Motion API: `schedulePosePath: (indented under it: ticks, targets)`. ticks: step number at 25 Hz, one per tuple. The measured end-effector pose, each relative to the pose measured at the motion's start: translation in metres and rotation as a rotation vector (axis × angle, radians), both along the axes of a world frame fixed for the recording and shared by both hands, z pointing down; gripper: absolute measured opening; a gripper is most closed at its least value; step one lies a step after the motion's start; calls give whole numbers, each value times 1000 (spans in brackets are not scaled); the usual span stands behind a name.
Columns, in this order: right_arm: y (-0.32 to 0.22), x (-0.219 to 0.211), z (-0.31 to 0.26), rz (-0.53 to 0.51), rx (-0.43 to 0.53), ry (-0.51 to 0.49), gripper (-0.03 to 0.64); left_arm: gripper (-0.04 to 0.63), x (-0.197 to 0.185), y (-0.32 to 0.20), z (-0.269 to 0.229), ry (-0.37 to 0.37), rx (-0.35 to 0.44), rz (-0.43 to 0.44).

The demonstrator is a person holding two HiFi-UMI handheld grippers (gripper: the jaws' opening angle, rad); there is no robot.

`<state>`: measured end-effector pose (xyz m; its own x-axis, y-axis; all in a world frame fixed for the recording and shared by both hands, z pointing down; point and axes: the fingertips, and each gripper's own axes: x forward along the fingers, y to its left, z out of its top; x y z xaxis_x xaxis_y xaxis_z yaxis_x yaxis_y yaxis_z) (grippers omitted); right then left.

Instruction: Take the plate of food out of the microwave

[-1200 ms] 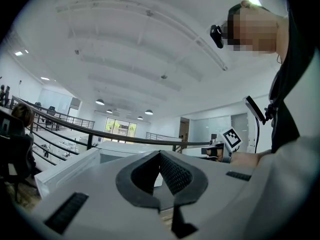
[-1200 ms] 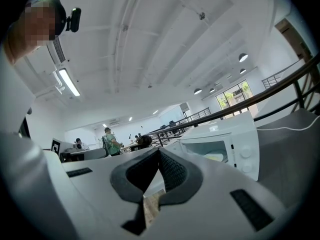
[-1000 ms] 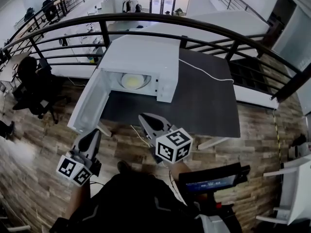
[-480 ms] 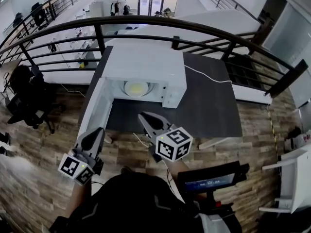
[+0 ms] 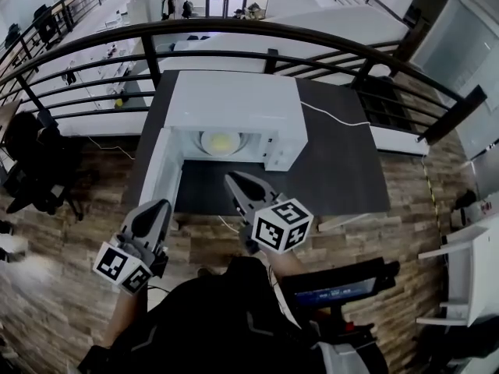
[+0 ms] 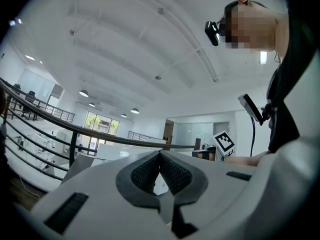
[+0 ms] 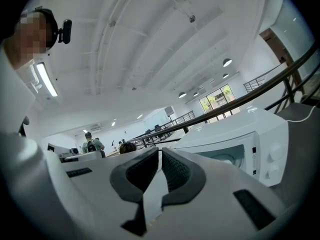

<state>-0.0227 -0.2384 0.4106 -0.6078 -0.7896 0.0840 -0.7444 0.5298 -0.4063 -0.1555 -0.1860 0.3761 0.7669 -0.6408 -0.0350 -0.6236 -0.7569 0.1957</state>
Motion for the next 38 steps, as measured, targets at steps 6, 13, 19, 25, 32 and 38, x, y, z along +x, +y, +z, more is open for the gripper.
schedulePosePath:
  ticks: [6,13,19,25,32,38]
  targets:
    - [-31,5,8,-24,-28,-2,2,5,7,-28,0,-11,-16,-27]
    - [-68,21,42,-35,-121,-90,34,5,17,-50,0,-38,-19,-82]
    - [-94,43,89,-1,-263,-237,68,5,25,-63,-1,-52,1,-132]
    - [-116,63,145,95,-394,-286,147,5,25,-71,-4,-55,28,-191]
    - [-135,77,212,150,-594,-521,199,5,32,-79,-1,-91,13,-225]
    - [-147,75,247,171,-704,-614,209,5,27,-83,-2,-116,7,-290]
